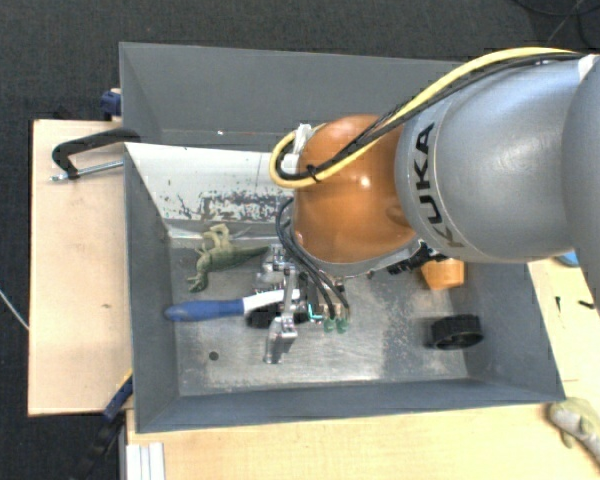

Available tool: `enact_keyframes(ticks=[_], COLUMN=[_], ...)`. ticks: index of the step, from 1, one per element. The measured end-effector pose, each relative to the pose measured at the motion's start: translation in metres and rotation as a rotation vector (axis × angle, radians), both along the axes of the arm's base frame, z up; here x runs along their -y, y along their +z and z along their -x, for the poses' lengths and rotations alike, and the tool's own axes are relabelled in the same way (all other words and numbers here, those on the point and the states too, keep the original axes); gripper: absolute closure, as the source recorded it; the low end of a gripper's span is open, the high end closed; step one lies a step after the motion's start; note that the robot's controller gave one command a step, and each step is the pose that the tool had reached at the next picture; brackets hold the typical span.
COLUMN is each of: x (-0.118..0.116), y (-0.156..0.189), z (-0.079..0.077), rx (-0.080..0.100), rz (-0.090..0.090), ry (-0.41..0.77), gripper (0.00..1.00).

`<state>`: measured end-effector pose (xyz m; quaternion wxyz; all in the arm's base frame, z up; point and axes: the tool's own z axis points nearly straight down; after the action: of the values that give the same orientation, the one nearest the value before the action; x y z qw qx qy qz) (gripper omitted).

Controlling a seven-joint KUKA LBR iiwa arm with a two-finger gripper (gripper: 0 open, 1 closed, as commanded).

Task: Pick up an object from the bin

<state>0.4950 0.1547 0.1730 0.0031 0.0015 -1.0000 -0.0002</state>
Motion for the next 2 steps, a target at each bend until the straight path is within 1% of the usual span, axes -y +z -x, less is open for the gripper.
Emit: enact_keyframes(ticks=[1, 2], x=[0.0582, 0.0571], y=[-0.1011, -0.0979], z=[-0.0443, -0.0460], rx=[0.016, 0.024], rz=[-0.004, -0.004], ry=[0.129, 0.130], gripper=[0.00, 1.00])
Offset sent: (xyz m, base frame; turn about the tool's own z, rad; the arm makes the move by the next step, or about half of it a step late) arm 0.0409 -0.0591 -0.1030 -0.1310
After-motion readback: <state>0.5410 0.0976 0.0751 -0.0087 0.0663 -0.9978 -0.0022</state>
